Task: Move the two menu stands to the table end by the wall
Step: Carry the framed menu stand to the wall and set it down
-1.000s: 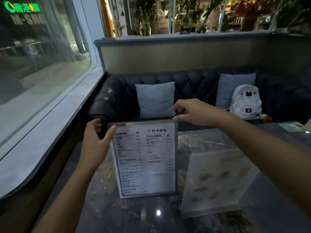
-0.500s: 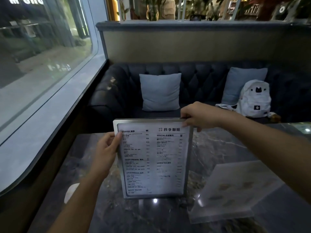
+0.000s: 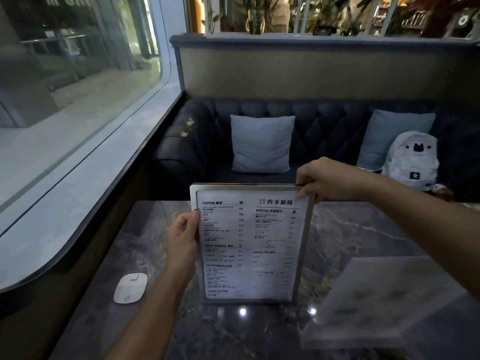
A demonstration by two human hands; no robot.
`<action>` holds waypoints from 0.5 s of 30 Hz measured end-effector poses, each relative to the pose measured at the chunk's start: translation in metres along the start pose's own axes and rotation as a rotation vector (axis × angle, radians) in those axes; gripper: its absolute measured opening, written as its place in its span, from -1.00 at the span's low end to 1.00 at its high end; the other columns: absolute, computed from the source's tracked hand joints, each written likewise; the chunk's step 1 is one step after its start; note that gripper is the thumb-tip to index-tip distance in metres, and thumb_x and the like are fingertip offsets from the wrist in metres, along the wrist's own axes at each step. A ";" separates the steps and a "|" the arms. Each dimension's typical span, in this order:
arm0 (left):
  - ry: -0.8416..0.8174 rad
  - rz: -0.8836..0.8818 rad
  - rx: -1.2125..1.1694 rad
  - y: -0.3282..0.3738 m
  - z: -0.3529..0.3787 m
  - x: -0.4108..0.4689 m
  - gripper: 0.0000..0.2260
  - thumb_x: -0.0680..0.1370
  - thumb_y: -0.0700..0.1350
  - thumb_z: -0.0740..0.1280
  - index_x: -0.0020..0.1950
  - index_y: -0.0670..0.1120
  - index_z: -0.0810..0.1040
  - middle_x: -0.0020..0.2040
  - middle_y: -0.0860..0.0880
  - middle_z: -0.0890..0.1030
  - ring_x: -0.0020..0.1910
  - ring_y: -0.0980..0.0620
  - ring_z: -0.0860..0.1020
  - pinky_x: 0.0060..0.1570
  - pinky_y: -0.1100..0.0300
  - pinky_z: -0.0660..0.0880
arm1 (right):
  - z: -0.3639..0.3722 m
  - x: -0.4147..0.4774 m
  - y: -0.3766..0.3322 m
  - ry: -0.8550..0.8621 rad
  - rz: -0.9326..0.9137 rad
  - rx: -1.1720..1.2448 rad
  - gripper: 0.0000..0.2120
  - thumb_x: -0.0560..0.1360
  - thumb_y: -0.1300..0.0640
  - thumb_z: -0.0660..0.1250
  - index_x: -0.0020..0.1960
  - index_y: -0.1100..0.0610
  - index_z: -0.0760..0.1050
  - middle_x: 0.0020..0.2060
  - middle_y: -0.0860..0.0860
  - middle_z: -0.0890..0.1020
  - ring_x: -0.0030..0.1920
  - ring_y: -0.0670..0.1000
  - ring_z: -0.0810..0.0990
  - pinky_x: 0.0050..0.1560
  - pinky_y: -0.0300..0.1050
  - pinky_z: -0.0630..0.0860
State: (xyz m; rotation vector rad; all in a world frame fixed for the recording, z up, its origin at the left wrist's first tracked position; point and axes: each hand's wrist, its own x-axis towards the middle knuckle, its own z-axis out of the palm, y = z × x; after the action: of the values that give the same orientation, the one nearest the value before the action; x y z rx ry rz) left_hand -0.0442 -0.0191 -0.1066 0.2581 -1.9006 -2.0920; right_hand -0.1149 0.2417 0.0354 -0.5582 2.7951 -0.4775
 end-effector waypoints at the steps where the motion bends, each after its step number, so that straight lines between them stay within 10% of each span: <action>1: 0.018 0.018 -0.014 -0.001 -0.001 -0.002 -0.69 0.44 0.12 0.25 -0.21 -0.13 0.52 -0.32 0.01 0.64 -0.34 0.06 0.59 -0.37 0.22 0.53 | 0.000 -0.001 -0.002 -0.001 -0.007 0.002 -0.88 0.41 0.15 0.40 -0.25 0.06 0.47 -0.22 0.06 0.62 -0.27 0.04 0.65 -0.14 0.04 0.63; 15: 0.436 0.087 -0.189 0.059 -0.036 -0.027 -0.74 0.56 -0.03 0.22 -0.27 -0.11 0.48 -0.32 -0.05 0.55 -0.35 0.04 0.52 -0.32 0.11 0.52 | -0.013 -0.005 -0.061 0.213 -0.194 0.276 -0.87 0.33 0.09 0.46 -0.26 0.07 0.52 -0.30 0.02 0.63 -0.37 -0.10 0.63 -0.32 -0.16 0.63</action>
State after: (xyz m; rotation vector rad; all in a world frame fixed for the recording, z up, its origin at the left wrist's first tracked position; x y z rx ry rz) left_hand -0.0010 -0.0481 -0.0536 0.5283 -1.4285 -1.9452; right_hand -0.0945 0.1944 0.0706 -0.7567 2.8107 -0.9989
